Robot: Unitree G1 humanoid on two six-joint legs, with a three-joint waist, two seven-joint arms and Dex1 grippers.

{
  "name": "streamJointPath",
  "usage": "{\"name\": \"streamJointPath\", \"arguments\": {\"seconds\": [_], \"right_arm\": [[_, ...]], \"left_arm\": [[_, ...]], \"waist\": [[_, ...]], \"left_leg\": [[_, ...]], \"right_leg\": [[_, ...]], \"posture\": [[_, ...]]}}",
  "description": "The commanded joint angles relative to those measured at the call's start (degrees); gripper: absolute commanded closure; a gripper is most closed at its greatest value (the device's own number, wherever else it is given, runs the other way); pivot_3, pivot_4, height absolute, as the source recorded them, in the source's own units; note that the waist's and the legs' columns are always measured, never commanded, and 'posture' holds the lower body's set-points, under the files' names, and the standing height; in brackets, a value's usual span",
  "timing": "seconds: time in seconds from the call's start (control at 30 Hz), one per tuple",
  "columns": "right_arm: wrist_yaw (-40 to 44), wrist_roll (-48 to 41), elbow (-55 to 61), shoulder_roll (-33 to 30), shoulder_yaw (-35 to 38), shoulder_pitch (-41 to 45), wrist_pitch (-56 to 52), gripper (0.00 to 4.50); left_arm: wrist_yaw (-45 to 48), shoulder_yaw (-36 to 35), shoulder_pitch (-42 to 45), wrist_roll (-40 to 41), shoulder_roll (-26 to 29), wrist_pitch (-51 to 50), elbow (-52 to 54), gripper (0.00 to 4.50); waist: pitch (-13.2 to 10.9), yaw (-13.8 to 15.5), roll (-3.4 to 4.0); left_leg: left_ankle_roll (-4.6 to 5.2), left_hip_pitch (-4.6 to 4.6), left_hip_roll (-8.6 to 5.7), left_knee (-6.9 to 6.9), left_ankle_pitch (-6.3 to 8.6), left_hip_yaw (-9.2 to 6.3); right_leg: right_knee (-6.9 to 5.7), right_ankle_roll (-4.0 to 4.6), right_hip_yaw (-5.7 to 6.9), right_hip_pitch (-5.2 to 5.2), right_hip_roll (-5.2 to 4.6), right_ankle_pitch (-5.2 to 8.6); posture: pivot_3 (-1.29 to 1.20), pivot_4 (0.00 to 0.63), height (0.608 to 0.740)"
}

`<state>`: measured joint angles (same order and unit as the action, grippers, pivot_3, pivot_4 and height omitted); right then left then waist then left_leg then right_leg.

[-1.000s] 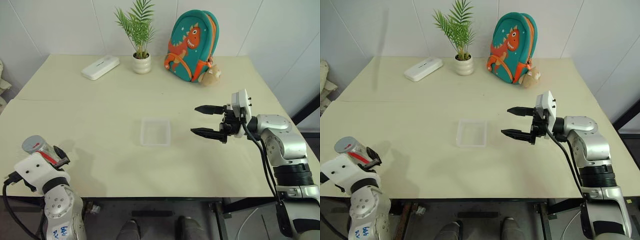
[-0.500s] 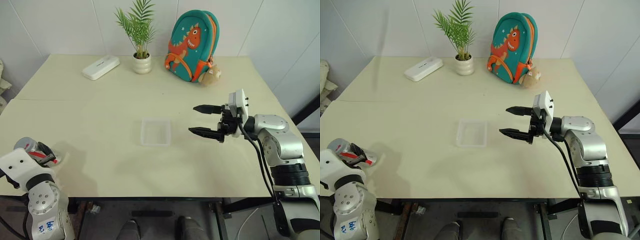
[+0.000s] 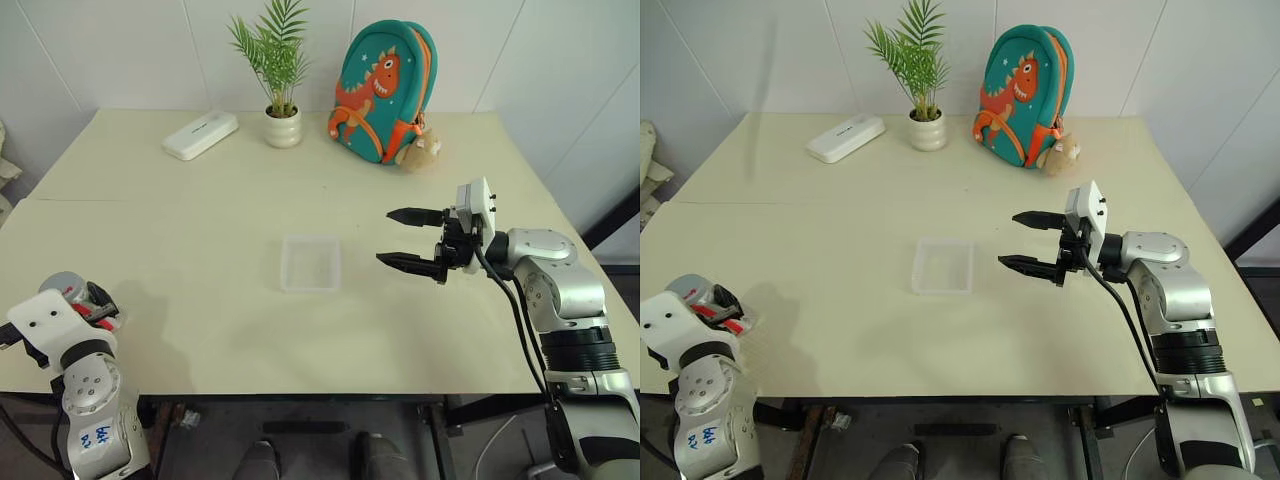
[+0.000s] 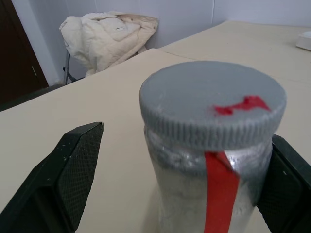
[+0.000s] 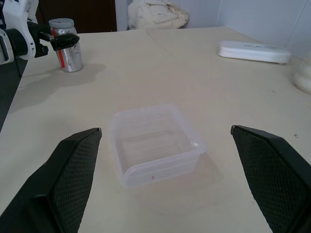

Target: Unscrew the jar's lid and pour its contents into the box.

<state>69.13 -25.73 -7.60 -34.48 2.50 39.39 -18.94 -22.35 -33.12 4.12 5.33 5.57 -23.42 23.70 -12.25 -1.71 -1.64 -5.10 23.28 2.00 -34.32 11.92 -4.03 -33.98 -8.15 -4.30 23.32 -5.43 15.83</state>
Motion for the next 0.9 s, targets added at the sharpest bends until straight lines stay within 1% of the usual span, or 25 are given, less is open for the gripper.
{"name": "streamJointPath", "arguments": {"seconds": [0.03,0.13,0.17,0.23,0.3,0.4,0.43,0.6,0.7,0.77,0.83,0.9], "right_arm": [[-0.5,-0.3,1.8,-0.3,0.3,0.7,0.5,0.0],[-0.7,0.1,2.0,-0.3,0.2,0.5,0.9,0.0],[-0.8,0.2,1.9,-0.3,0.2,0.5,1.0,0.0],[-0.9,0.2,1.9,-0.1,0.3,0.6,1.0,0.0],[-1.1,0.3,1.8,-0.1,0.3,0.6,1.1,0.0],[-1.3,0.3,1.8,0.0,0.3,0.7,1.2,0.0],[-1.3,0.3,1.7,0.0,0.3,0.7,1.2,0.0],[-1.5,0.4,2.0,0.0,0.6,0.6,1.2,0.0],[-1.8,0.3,2.2,-0.1,0.8,0.6,1.3,0.0],[-2.2,0.0,2.3,0.0,1.2,0.8,1.2,0.0],[-3.0,-0.2,2.8,0.4,1.5,1.2,1.2,0.0],[-3.8,-0.3,3.5,0.6,1.6,1.4,1.3,0.0]], "left_arm": [[0.0,-0.2,0.6,-0.5,0.8,0.5,0.6,0.03],[0.1,0.0,0.8,-0.5,0.9,0.3,0.3,0.03],[0.1,0.0,1.0,-0.5,0.9,0.0,0.2,0.21],[0.0,0.2,1.1,-0.6,0.8,-0.2,0.0,0.61],[-0.4,0.0,1.2,-0.4,0.5,-0.6,0.1,1.19],[-0.4,0.1,1.1,-0.9,0.6,-0.3,-0.2,2.18],[-0.4,0.1,1.2,-0.8,0.6,-0.3,-0.4,2.38],[-1.0,-1.2,1.7,-0.3,0.8,-0.7,-1.6,2.38],[2.4,-1.1,3.6,1.6,3.5,-0.7,-1.5,2.38],[6.7,0.1,5.2,3.5,6.6,-0.9,-1.7,2.38],[14.4,1.8,7.7,7.4,11.3,-1.3,-2.6,2.38],[20.0,2.7,9.9,10.5,14.9,-2.2,-3.6,2.38]], "waist": [[0.0,0.0,0.0],[0.0,0.1,0.0],[0.0,0.1,0.0],[0.0,0.1,0.0],[0.0,0.0,0.0],[0.0,0.0,0.0],[0.0,0.0,0.0],[0.0,0.0,0.0],[0.0,0.0,0.0],[0.0,0.0,-0.01],[0.0,0.0,-0.01],[0.0,0.1,0.0]], "left_leg": [[0.0,0.0,0.0,0.0,0.0,0.0],[0.0,0.0,0.0,0.0,0.0,0.0],[0.0,0.0,0.0,0.0,0.0,0.0],[0.0,0.0,0.0,0.0,0.0,0.0],[0.0,0.0,0.0,-0.01,0.0,0.0],[0.0,0.0,0.0,0.0,0.0,0.0],[0.0,0.0,0.0,0.0,0.0,0.0],[0.0,-0.01,0.0,-0.01,0.0,0.0],[0.0,-0.01,0.0,-0.01,-0.01,0.0],[0.0,-0.01,0.0,-0.01,-0.01,0.0],[-0.01,0.0,0.0,-0.02,-0.02,0.0],[-0.01,0.01,0.0,-0.02,-0.02,0.0]], "right_leg": [[0.0,-0.03,0.0,0.0,0.0,-0.01],[0.0,-0.03,0.0,0.0,0.0,-0.02],[0.0,-0.03,0.0,0.0,0.0,-0.01],[0.0,-0.02,0.0,0.0,0.0,-0.01],[0.0,-0.02,0.0,0.0,0.0,-0.01],[0.0,-0.03,0.0,0.0,0.0,-0.02],[0.0,-0.04,0.0,0.0,0.0,-0.02],[0.0,-0.04,-0.01,0.0,0.0,-0.03],[-0.01,-0.03,-0.01,0.0,0.01,-0.03],[-0.03,-0.03,-0.01,0.0,0.01,-0.02],[-0.02,-0.02,-0.01,0.0,0.01,-0.03],[-0.02,-0.01,0.0,0.01,0.02,-0.03]], "posture": [[0.0,0.15,0.74],[0.0,0.15,0.74],[0.0,0.15,0.74],[0.0,0.15,0.74],[0.0,0.15,0.74],[0.0,0.15,0.74],[0.0,0.15,0.74],[0.0,0.15,0.74],[0.0,0.15,0.74],[0.0,0.15,0.74],[0.0,0.15,0.74],[0.0,0.15,0.74]]}}
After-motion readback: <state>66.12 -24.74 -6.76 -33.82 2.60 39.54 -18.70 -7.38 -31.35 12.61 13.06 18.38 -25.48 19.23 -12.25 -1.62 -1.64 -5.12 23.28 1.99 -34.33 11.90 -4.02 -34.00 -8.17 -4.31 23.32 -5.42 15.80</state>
